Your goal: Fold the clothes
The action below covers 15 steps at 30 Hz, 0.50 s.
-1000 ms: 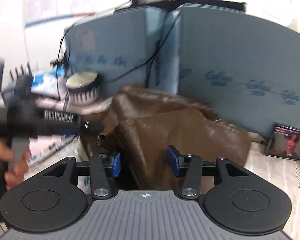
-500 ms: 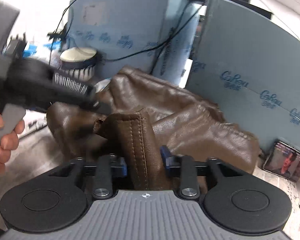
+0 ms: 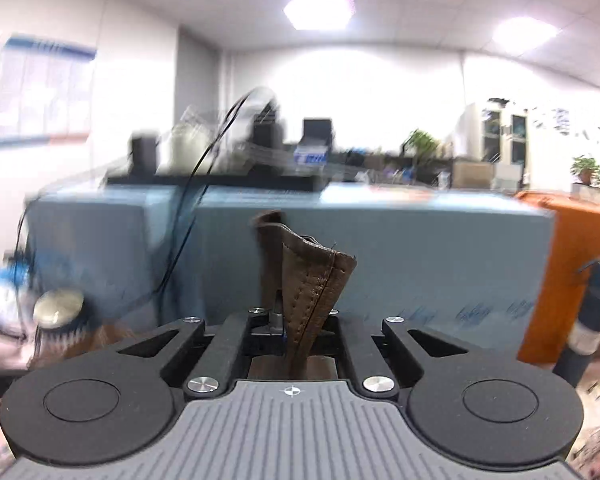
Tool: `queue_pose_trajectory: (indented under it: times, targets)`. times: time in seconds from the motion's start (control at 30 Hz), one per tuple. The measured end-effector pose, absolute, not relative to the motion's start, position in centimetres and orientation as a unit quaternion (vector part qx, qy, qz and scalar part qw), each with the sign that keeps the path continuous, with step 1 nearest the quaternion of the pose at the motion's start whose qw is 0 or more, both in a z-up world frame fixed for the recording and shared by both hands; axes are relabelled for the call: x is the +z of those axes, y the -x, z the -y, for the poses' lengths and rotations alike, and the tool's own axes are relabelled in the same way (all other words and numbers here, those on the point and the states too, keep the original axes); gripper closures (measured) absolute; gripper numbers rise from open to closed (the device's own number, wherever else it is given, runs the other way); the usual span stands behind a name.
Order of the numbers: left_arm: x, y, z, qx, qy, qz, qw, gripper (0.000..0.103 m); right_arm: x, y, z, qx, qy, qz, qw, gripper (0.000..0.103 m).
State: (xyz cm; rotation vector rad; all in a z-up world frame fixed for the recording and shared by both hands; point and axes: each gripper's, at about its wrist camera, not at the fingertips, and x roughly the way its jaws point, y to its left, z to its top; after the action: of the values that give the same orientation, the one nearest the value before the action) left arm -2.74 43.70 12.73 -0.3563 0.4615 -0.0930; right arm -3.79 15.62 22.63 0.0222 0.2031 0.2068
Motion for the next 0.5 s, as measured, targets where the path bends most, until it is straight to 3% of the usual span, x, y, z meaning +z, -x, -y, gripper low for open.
queue_pose_trajectory:
  times: [0.27,0.5]
  targets:
    - [16.9,5.9,-36.4,-0.070,0.105,-0.144,0.981,0.099,26.3,6.3,-6.5,0.076,0.002,-0.041,0.996,0.099]
    - [14.9,5.9,-28.8,-0.134,0.055,-0.182,0.973,0.099,21.9,8.8,1.0,0.049,0.035,-0.124,0.990,0.099]
